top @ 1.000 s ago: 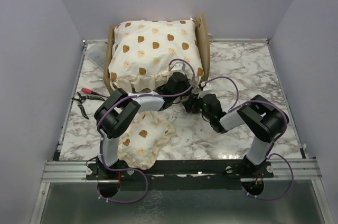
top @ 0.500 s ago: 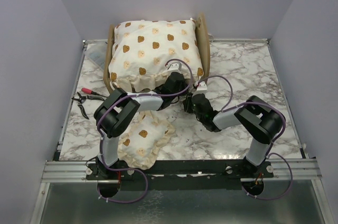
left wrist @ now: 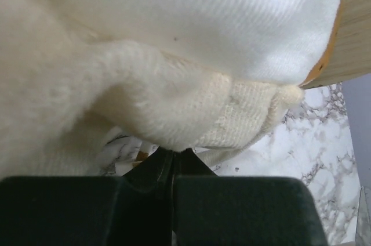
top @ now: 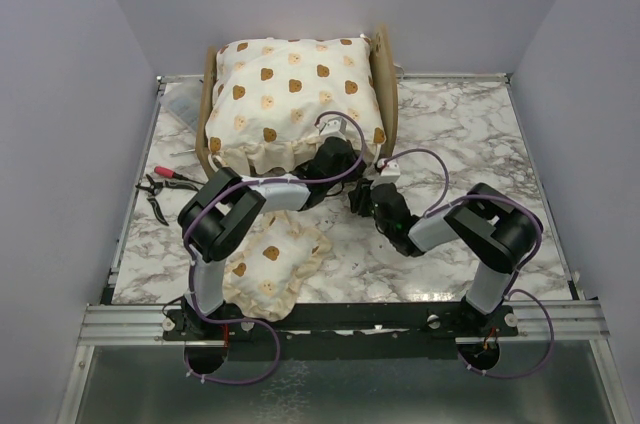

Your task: Set up the pet bed

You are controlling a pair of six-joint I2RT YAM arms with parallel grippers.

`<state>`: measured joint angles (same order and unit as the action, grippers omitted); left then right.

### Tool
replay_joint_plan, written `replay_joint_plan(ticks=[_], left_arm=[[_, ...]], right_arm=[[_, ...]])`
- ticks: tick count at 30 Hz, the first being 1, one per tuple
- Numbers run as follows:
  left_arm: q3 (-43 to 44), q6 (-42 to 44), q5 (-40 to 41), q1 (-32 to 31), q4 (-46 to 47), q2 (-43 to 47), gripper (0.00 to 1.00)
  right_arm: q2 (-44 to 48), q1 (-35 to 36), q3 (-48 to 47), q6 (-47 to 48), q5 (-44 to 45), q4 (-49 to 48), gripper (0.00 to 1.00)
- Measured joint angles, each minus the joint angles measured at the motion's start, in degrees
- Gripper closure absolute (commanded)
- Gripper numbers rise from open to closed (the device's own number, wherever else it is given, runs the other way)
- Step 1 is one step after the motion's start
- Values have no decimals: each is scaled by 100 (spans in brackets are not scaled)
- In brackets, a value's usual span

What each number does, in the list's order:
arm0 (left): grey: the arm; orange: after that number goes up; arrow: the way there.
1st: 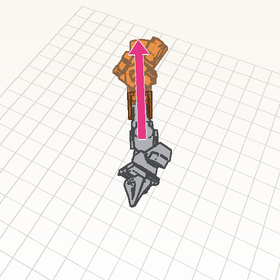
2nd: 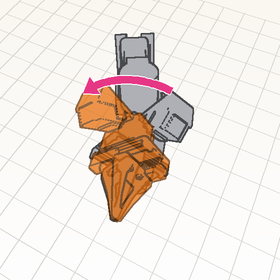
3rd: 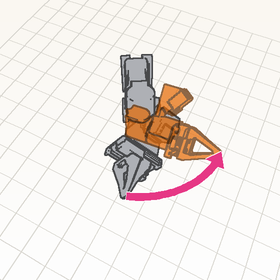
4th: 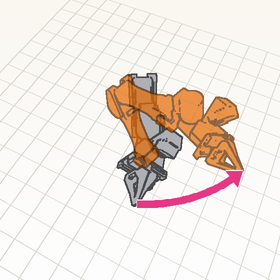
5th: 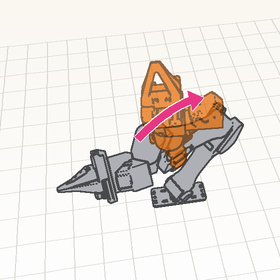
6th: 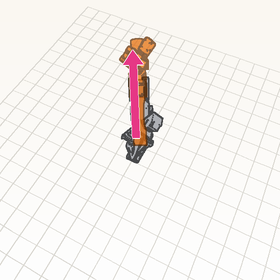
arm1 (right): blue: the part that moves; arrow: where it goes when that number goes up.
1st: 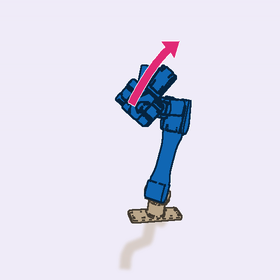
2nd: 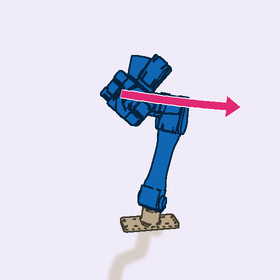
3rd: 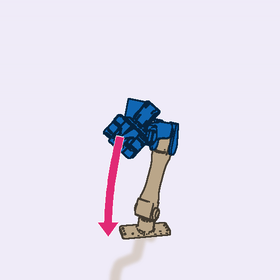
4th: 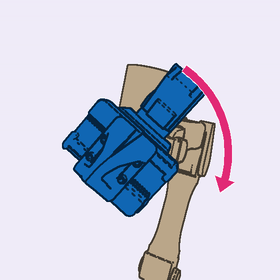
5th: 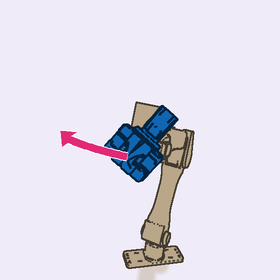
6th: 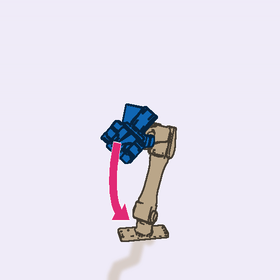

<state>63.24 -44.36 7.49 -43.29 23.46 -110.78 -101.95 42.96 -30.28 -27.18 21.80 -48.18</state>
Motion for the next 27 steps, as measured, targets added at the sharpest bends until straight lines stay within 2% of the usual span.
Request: replay_joint_plan(ticks=[10, 15, 21, 27], left_arm=[[-7, -455, -221, 9, 17, -2, 100], [-4, -557, -302, 46, 61, -66, 100], [-4, -610, -341, 87, 76, -133, 100], [2, -621, -350, 111, 74, -151, 100]], right_arm=[[-7, 144, 111, 273, 81, -221, 50], [-122, 212, -57, 229, 409, -79, 56], [-214, 280, -313, -52, 857, 313, 69], [-223, 313, -400, -516, 1161, 629, 98]])
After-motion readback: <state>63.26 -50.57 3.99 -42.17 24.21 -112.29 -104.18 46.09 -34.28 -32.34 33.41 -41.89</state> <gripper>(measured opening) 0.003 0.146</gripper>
